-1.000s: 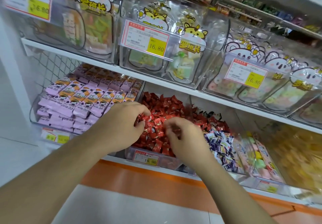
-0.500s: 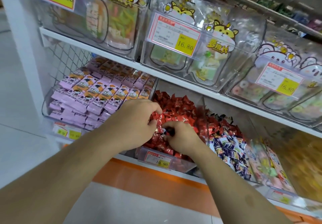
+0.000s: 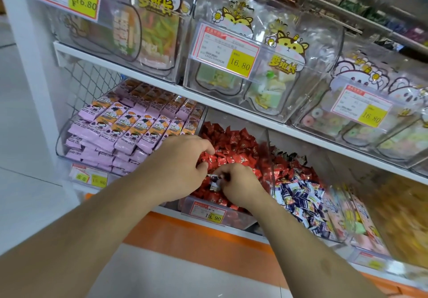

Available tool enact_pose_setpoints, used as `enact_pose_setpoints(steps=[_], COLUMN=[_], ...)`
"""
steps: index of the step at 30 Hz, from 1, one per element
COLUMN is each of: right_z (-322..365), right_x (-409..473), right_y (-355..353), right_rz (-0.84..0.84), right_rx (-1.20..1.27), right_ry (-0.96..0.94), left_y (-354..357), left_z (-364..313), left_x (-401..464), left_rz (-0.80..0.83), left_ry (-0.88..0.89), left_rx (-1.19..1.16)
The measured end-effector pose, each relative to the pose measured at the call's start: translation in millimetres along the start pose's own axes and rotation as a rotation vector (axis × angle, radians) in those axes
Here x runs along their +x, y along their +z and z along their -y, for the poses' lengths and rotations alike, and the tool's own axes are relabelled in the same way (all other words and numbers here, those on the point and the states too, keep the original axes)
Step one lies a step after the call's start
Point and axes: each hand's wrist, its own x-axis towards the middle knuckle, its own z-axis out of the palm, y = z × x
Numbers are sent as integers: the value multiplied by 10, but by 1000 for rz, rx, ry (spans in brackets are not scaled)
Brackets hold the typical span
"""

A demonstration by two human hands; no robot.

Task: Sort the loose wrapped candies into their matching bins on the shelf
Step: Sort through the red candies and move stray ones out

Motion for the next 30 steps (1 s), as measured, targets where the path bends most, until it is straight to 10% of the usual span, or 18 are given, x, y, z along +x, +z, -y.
enact_pose_setpoints(steps=[18, 23, 30], right_z=[-368, -585, -134], right_x=[-1061, -1120, -1002], right_y=[-860, -916, -690], right_rz=[-608, -519, -484], right_rx=[276, 116, 82], right_ry=[152, 283, -61], left_y=[45, 70, 58], left_z=[-138, -152, -98], left_x=[-38, -32, -3], left_rz=[22, 36, 2], left_ry=[47, 47, 58], left_rx=[34, 53, 79])
